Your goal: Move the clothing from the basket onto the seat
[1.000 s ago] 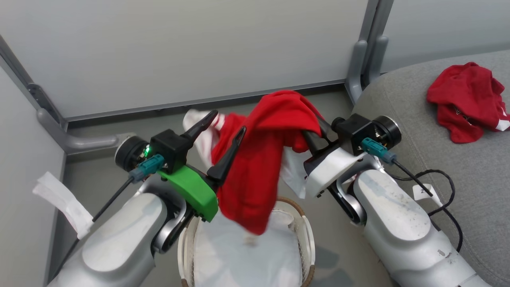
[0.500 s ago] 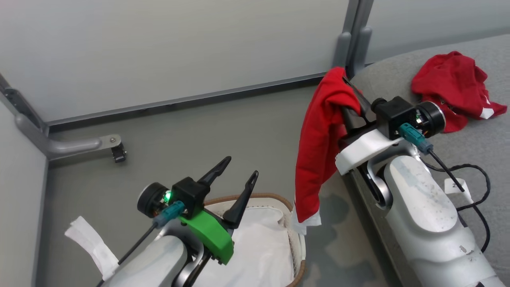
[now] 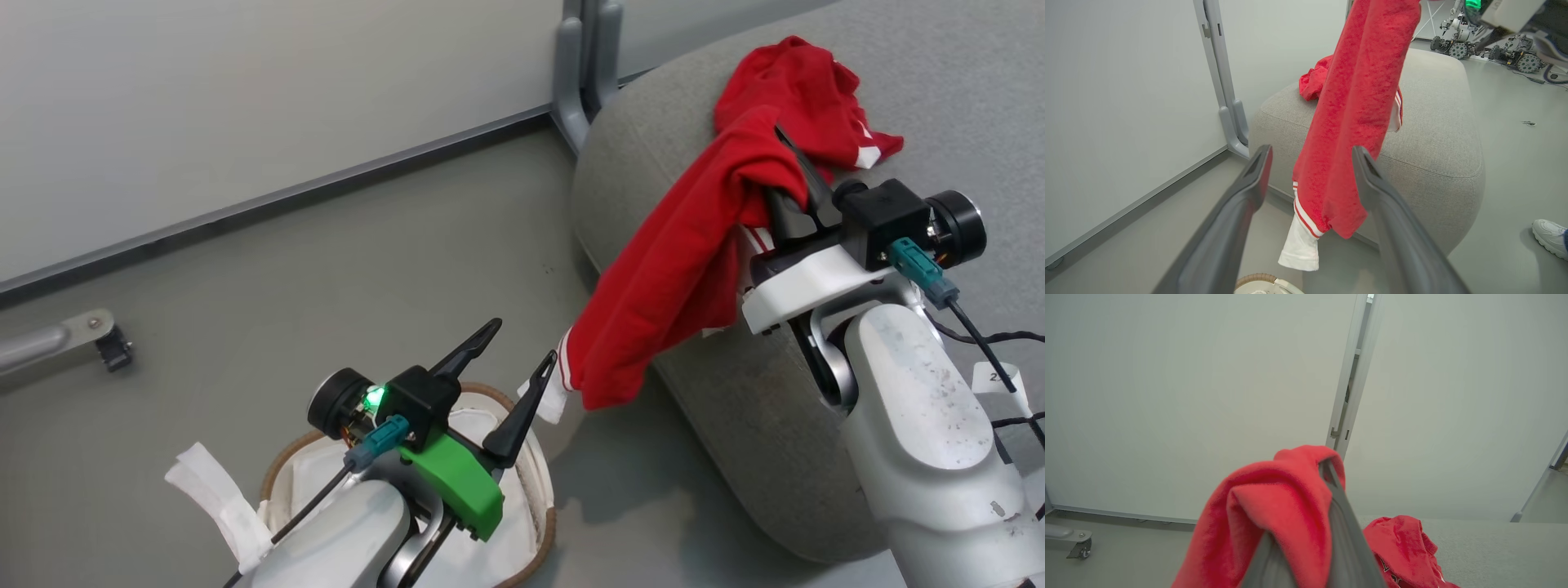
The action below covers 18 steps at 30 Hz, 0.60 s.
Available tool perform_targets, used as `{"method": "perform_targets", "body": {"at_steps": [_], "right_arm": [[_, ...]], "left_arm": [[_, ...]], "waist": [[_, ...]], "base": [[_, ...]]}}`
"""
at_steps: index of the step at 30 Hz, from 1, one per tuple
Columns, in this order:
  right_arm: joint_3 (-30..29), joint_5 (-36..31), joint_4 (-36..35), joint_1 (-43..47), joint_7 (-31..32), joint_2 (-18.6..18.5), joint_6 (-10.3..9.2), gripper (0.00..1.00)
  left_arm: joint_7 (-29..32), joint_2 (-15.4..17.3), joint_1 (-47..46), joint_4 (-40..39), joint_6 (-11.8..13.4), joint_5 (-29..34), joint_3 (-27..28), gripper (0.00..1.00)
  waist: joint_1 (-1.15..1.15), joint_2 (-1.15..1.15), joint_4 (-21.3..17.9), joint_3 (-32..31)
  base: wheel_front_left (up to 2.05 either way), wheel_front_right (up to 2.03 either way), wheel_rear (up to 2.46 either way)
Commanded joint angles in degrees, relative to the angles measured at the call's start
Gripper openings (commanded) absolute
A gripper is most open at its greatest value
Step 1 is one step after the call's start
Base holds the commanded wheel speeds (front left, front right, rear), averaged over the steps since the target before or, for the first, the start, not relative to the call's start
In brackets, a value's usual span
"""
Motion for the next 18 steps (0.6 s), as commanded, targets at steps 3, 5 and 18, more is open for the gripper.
{"method": "perform_targets", "body": {"at_steps": [3,5,18], "right_arm": [[-0.5,-0.4,-0.1,0.7,-0.3,-0.5,-0.08,0.00],[-0.9,-0.4,0.0,0.5,-0.3,-0.9,-0.08,0.00],[-2.9,-0.3,2.3,-6.3,-0.3,-4.3,-0.08,0.00]], "left_arm": [[-0.3,0.1,-1.6,0.7,-0.2,1.1,0.3,1.00],[-0.3,0.0,-2.1,1.0,-0.3,1.4,0.5,1.00],[-0.3,-0.9,-3.8,1.5,-0.8,3.5,0.5,1.00]], "waist": [[0.00,0.00,-6.9,4.9],[0.00,0.00,-7.9,5.7],[0.00,0.00,-7.8,9.6]], "base": [[0.00,0.00,0.00],[0.00,0.00,0.00],[0.00,0.00,0.00]]}}
